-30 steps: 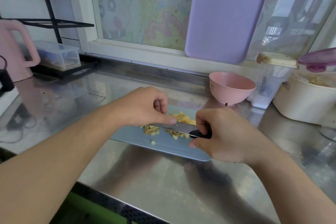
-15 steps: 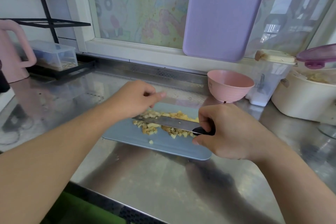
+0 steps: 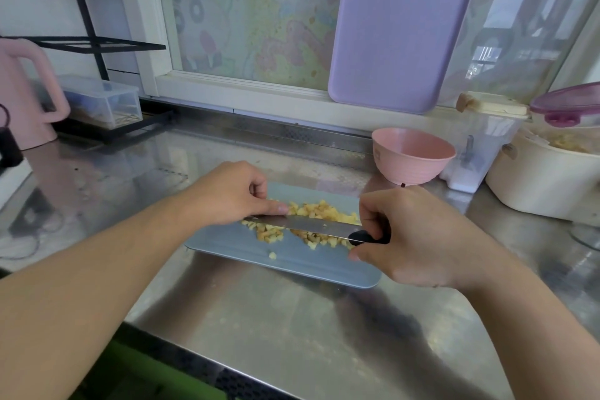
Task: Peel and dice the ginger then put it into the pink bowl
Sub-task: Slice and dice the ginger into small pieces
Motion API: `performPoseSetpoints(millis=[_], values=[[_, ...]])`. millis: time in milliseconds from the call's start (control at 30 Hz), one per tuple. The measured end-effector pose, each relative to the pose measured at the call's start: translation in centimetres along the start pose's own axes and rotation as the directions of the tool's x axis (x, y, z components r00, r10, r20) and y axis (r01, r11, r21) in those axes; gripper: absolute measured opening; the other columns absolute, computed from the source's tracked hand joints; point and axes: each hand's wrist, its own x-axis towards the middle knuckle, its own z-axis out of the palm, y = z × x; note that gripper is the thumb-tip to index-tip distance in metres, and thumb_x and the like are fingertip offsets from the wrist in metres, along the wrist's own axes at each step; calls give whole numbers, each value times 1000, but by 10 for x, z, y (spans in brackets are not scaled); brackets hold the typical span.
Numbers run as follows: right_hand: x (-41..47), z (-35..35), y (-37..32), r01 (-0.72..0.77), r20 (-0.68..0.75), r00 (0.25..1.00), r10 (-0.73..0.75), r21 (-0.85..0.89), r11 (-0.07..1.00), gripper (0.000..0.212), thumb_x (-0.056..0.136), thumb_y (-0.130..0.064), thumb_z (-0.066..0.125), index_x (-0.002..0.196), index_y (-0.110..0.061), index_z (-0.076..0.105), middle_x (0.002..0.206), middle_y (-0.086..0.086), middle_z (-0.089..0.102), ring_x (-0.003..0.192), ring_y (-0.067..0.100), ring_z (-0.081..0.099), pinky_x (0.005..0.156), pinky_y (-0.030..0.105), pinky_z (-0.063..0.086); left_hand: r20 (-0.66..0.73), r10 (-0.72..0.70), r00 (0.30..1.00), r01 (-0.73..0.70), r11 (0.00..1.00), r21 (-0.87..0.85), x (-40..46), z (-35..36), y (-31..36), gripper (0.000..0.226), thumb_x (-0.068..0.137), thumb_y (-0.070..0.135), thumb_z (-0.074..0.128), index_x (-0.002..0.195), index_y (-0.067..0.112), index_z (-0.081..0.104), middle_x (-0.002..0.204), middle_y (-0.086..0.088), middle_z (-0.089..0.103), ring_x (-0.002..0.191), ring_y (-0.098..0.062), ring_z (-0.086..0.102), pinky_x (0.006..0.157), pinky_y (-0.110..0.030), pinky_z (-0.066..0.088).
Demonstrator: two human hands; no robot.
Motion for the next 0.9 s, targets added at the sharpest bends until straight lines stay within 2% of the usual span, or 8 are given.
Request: performPoseSetpoints(millis=[200,333,400,533,600,700,767,900], values=[[-2,-5,1,9,-6,1000,-9,-11,1000,47,71,-44,83,63,-21,43,55,-4,51,54,14,44,55,41,47,-77,-62,995,56,996,-67,6,-4,-5,49,71,59,88,61,15,68,50,10,53,51,-8,48,52,-25,36],[-2,-6,2,12,-4,1000,-12,-4,1000,46,70,-43,83,63,-20,44,55,-2,51,55,15,44,55,42,47,-102,-67,993,57,993,-100,8,-11,-8,36,86,54,78,68,22,77,62,12,70,64,-8,64,63,-26,46],[-3,-6,3,11,-9,1000,-11,-4,1000,46,70,-43,83,63,-20,44,55,-2,51,55,15,44,55,43,48,-71,-57,996,42,980,-195,4,-17,-5,31,90,53,73,76,27,80,74,11,76,73,-8,68,69,-28,50],[-2,-7,2,9,-9,1000,-9,-5,1000,47,70,-43,84,62,-20,43,55,-3,51,54,14,44,56,43,48,116,97,988,-49,930,-364,-6,-23,2,28,75,47,88,82,22,77,75,8,72,69,-5,62,68,-21,48],[-2,-7,1,5,-7,1000,-6,-6,1000,47,70,-42,84,62,-20,43,54,-3,50,54,14,43,56,44,48,162,104,981,-54,956,-287,-7,-19,1,23,77,41,89,79,22,77,71,9,70,65,-3,59,65,-21,46],[-3,-6,-1,7,0,1000,-7,-8,1000,46,71,-42,82,63,-21,43,55,-3,50,55,14,44,56,44,48,60,62,996,-53,989,-134,-3,-13,-1,21,81,43,86,74,26,75,67,12,68,62,-4,59,63,-25,46],[-3,-5,-2,20,5,1000,-19,-11,1000,45,71,-42,82,63,-21,43,55,-3,50,56,14,44,56,42,48,16,46,999,-44,991,-128,-1,-9,4,25,83,50,82,75,28,74,66,13,67,61,-4,59,63,-27,46],[-3,-6,-3,30,14,999,-30,-5,1000,47,71,-43,84,63,-20,43,55,-4,50,55,14,43,55,39,47,71,20,997,-17,999,-35,1,-6,24,38,72,60,87,81,27,71,76,8,72,68,-7,65,63,-30,52]])
